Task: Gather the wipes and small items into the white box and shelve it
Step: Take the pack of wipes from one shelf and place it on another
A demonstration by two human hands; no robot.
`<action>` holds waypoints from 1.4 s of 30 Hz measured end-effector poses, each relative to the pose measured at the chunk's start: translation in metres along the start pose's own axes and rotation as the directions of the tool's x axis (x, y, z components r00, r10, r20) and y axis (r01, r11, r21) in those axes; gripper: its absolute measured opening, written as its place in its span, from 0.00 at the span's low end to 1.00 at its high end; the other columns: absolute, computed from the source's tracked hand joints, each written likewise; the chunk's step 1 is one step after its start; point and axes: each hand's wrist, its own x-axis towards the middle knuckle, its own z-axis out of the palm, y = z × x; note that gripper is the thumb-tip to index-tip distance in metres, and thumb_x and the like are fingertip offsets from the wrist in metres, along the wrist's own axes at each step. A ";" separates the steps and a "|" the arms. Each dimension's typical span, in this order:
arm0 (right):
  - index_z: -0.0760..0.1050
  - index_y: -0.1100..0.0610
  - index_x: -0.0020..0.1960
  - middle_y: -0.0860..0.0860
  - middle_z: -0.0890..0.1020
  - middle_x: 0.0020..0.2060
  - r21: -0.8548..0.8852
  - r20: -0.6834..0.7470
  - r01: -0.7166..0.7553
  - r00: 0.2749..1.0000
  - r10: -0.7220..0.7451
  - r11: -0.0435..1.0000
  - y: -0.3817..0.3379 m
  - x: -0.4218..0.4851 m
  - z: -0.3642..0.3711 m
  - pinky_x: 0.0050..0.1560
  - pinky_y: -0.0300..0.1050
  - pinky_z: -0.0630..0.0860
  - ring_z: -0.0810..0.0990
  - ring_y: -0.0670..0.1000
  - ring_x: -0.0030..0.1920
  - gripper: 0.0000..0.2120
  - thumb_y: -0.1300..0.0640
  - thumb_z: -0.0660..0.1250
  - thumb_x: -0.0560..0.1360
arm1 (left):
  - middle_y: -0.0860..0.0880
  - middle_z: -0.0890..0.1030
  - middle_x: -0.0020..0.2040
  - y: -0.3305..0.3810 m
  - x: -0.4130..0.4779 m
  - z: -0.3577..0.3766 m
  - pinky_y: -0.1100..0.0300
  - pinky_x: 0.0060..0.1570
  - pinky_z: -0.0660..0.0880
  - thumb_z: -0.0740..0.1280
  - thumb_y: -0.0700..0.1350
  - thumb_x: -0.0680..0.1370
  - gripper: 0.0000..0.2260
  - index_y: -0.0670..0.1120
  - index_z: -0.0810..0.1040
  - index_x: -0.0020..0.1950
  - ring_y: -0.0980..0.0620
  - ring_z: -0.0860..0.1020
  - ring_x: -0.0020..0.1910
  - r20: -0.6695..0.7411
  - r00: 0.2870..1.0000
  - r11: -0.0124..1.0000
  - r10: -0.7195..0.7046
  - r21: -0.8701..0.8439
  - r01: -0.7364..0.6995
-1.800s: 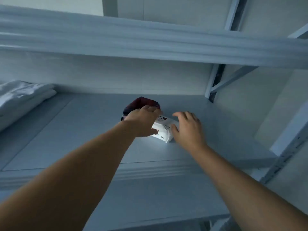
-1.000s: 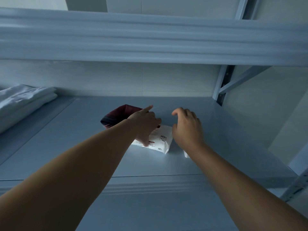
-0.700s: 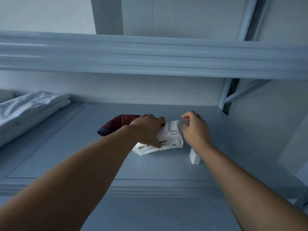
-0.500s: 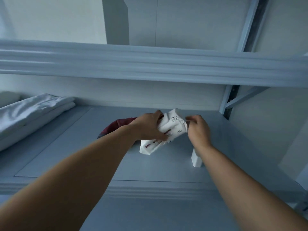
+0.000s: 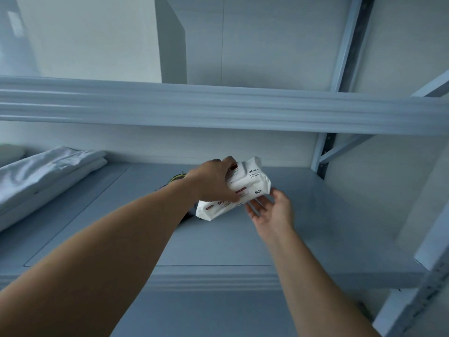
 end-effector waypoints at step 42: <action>0.82 0.59 0.52 0.61 0.84 0.56 0.052 -0.144 0.249 0.960 -0.239 0.967 0.023 -0.106 -0.007 0.51 0.56 0.83 0.84 0.61 0.54 0.11 0.54 0.65 0.78 | 0.56 0.73 0.53 0.021 -0.039 -0.021 0.57 0.41 0.71 0.73 0.67 0.58 0.41 0.65 0.64 0.69 0.51 0.76 0.48 0.086 0.929 0.924 0.360 0.108 -0.368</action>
